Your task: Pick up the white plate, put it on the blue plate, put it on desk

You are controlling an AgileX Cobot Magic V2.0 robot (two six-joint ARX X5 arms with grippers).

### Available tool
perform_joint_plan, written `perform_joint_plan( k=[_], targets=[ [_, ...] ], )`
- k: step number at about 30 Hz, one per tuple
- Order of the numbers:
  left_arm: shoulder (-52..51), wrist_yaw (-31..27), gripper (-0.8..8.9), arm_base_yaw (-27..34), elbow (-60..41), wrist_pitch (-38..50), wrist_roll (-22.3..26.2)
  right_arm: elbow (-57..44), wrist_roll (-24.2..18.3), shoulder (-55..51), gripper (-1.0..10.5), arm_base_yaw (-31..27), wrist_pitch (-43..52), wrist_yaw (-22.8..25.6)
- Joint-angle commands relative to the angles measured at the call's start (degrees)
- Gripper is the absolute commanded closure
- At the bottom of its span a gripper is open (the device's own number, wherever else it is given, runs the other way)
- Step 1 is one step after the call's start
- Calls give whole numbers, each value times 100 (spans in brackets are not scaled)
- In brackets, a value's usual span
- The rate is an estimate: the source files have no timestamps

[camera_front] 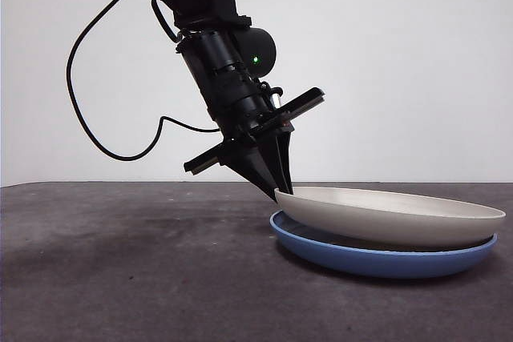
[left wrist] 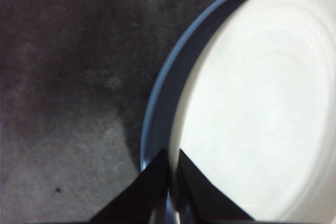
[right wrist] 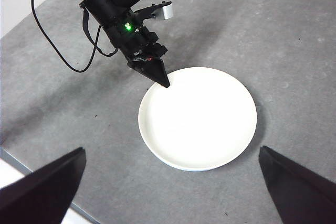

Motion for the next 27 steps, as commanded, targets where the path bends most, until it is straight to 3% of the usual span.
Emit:
perform_joint_plan(
  k=[1, 5, 15, 19, 27],
  targets=[
    [149, 17, 744, -57, 179, 22, 90, 111, -63, 9, 394, 24, 46, -17],
    [149, 17, 518, -57, 179, 24, 142, 111, -63, 9, 394, 24, 46, -15],
    [146, 17, 248, -55, 319, -31, 282, 111, -63, 9, 394, 24, 46, -15],
    [144, 17, 220, -44, 629, -358, 398, 111, -63, 9, 394, 24, 50, -11],
    [-44, 15, 220, -7, 1733, -1777, 1086, 111, -63, 11, 394, 22, 55, 11]
  ],
)
